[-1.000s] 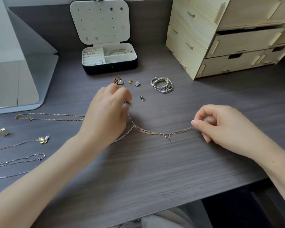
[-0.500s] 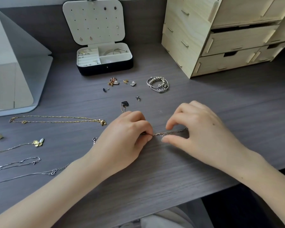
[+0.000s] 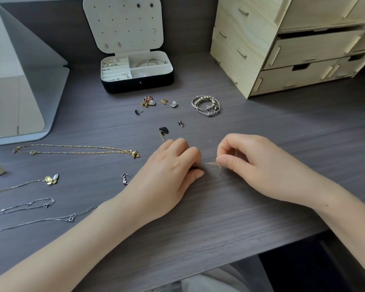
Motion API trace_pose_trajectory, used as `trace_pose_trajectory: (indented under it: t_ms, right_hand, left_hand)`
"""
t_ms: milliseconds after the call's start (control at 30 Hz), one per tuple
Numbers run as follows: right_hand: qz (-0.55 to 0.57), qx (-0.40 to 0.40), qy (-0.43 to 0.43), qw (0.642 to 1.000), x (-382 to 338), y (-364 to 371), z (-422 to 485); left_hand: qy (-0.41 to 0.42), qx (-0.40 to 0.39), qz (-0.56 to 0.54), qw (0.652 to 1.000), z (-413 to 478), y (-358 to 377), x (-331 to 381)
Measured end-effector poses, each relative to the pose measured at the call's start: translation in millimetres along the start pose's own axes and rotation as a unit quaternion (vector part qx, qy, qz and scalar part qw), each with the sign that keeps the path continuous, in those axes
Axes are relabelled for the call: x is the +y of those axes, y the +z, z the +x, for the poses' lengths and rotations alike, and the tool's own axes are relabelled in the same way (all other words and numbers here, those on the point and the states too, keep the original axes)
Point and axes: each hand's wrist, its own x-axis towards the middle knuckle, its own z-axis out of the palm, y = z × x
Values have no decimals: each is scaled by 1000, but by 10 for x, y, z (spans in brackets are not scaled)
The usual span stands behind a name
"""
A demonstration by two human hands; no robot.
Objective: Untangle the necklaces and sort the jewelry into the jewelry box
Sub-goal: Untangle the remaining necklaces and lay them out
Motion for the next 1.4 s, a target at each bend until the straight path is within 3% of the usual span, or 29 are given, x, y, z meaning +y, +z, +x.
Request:
trace_pose_trajectory:
  t_ms: [133, 367, 767, 1100, 1400]
  right_hand:
    - [84, -23, 8, 996, 5, -37, 32]
    - [112, -43, 33, 992, 70, -85, 107]
    - [-7, -112, 14, 994, 31, -159, 94]
    - [-30, -108, 22, 993, 48, -83, -19]
    - [-129, -54, 1, 990, 192, -117, -21]
  left_hand:
    - [-27, 17, -34, 999, 30, 17, -13]
    - [-85, -21, -152, 985, 27, -77, -37]
    - [-102, -67, -197, 973, 34, -162, -15]
    - [-102, -84, -239, 962, 18, -180, -44]
    - [-111, -77, -231, 963, 1, -178, -41]
